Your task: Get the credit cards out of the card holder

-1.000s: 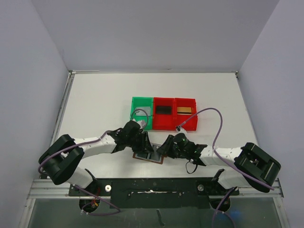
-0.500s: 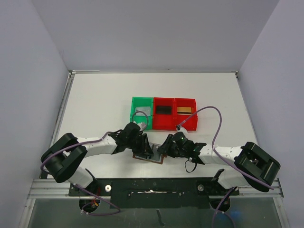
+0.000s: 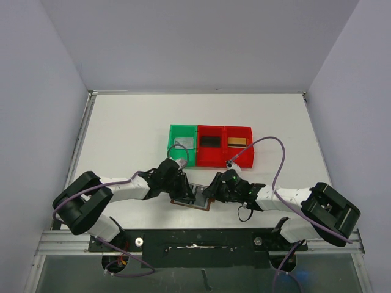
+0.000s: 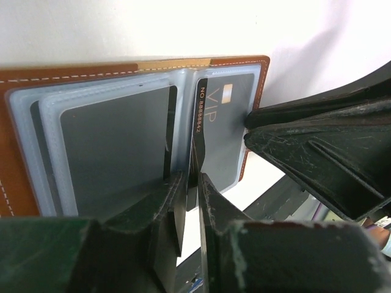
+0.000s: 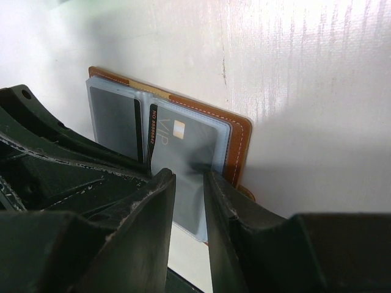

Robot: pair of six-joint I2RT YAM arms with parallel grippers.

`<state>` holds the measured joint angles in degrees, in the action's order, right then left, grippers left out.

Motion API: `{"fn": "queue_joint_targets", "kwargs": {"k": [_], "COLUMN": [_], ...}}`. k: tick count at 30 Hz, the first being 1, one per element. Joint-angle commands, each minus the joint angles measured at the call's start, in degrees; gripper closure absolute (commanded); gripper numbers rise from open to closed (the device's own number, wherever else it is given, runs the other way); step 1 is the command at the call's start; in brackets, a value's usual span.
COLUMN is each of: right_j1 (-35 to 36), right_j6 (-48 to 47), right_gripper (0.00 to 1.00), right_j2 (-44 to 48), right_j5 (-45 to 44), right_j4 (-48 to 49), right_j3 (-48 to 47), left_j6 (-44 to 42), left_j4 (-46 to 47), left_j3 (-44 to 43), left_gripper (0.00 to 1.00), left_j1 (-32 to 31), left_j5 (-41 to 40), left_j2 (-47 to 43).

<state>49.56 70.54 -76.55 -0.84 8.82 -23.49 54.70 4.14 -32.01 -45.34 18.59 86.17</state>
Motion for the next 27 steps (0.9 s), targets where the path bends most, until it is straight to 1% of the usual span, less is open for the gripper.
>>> {"fn": "queue_joint_targets", "kwargs": {"k": [1,9,27], "right_j1": [0.2,0.3,0.3], "right_j6": [-1.8,-1.6,-1.7], "right_gripper": [0.72,0.72,0.72], "right_j2": [-0.5,-0.7,-0.7], "right_j5": [-2.2,-2.1,-2.2], "right_j4": [-5.5,-5.3,-5.6], "right_j3": [-0.1,0.0,-0.1], "left_j6": [0.5,-0.8,-1.9], "left_j4": [1.7,-1.5,-6.2], "left_j3": [0.4,-0.3,-0.7], "left_gripper": [0.88,1.0,1.0], "left_j1": [-0.2,-0.2,-0.2], "left_j5": [-0.4,-2.3,-6.4], "left_j2": [-1.5,-3.3,-6.3]}}
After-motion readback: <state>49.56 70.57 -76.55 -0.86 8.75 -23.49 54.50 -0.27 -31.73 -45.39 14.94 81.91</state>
